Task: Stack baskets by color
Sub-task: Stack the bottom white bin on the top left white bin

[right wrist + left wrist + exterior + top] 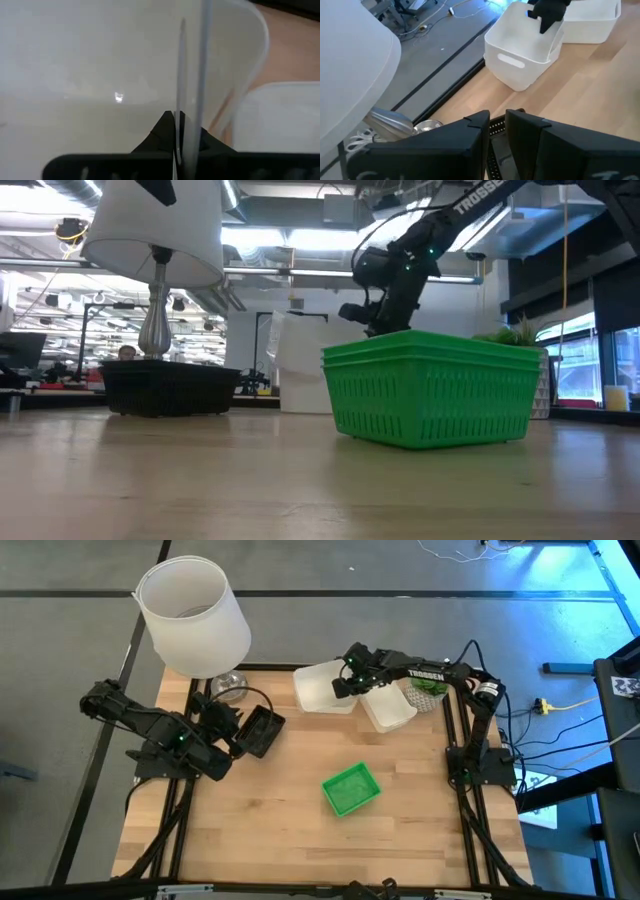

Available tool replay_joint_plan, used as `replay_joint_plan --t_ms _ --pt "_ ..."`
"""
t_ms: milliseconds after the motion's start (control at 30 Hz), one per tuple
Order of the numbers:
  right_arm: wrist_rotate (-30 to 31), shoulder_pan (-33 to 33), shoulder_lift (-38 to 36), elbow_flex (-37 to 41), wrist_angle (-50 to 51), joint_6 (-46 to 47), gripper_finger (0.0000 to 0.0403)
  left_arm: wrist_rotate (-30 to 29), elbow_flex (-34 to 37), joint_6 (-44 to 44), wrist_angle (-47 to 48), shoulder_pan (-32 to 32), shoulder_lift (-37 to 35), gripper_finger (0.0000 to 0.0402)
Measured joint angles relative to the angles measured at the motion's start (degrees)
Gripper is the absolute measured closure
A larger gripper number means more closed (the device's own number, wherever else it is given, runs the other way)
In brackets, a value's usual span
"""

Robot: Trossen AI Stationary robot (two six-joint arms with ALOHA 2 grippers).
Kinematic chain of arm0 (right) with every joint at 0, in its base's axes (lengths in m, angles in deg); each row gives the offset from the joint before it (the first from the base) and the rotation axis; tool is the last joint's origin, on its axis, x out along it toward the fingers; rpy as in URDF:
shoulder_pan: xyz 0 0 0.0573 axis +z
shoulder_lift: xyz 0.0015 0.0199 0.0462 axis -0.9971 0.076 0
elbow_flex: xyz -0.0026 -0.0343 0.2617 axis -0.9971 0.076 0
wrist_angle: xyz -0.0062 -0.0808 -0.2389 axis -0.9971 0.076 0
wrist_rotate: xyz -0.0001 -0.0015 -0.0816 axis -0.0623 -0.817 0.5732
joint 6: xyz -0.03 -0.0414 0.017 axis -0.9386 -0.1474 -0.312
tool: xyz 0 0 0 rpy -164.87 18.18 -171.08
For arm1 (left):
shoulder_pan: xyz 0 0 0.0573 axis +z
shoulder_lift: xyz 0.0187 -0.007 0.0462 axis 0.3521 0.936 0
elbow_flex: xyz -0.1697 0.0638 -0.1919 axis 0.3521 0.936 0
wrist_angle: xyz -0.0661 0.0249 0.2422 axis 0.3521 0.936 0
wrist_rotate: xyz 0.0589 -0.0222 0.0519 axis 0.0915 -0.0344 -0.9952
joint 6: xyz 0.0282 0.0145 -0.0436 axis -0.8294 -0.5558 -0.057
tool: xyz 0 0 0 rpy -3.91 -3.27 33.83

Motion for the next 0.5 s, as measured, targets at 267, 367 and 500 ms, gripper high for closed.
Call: replay_joint_plan --t_ms 267,367,500 --pt "0.95 0.27 0.04 -11.12 9.34 -4.51 0.0403 0.15 0.0 -0.86 0.0 0.0 0.0 0.0347" --pt "3.55 0.55 0.04 -15.18 14.89 -4.57 0.0403 0.18 0.0 -0.86 -0.02 0.0 0.0 0.0347" --pt "3.24 0.57 0.04 -17.03 17.54 -0.55 0.0403 0.2 0.0 -0.98 -0.01 0.0 0.0 0.0347"
